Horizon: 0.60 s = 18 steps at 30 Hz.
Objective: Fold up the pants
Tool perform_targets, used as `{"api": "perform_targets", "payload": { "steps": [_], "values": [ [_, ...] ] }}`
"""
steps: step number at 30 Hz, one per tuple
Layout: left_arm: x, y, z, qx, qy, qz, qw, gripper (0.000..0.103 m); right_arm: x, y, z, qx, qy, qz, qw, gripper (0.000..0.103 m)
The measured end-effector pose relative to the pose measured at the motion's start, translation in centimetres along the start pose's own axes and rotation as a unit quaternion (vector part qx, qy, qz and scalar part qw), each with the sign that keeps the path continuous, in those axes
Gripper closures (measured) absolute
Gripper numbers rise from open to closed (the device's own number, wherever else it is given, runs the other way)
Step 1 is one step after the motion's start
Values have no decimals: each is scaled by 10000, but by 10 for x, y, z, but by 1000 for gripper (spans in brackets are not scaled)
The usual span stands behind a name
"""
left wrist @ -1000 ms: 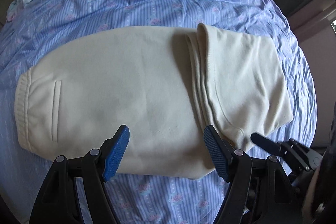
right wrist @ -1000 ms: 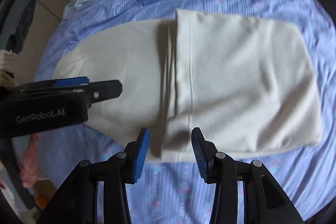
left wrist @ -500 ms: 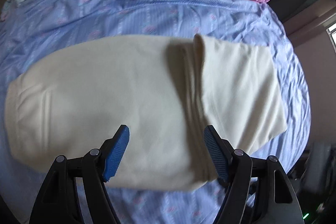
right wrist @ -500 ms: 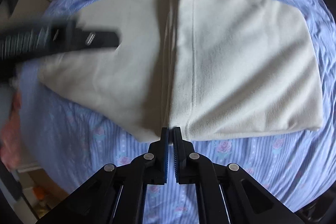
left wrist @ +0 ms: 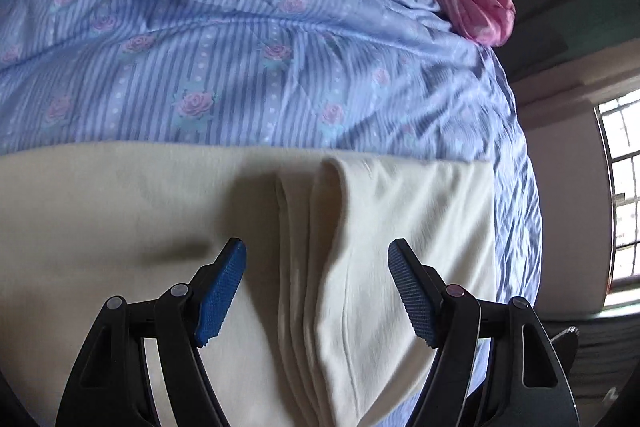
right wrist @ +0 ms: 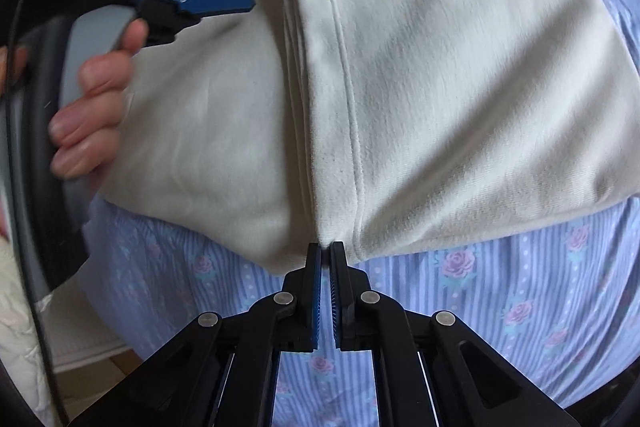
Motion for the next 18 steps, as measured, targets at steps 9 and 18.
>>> {"api": "perform_targets", "payload": {
  "steps": [9, 18],
  "values": [
    [10, -4, -18, 39, -442, -133, 9989, 91, -2, -7, -5, -198, 90, -101, 9997, 97],
    [21, 12, -33, -174, -713, -506, 9960, 97, -9, -10, -9, -268, 181, -91, 9994, 97]
  ]
}}
Point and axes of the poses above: each gripper's, at about its wrist camera, not at the fingertips, and x roughly against the way its jaws point, y to its left, z to its underside, the point moved 8 cm from there along -x, roughly the way its jaws point, and after that the axes turned 12 degrees about -z, right-handed, at the moved point
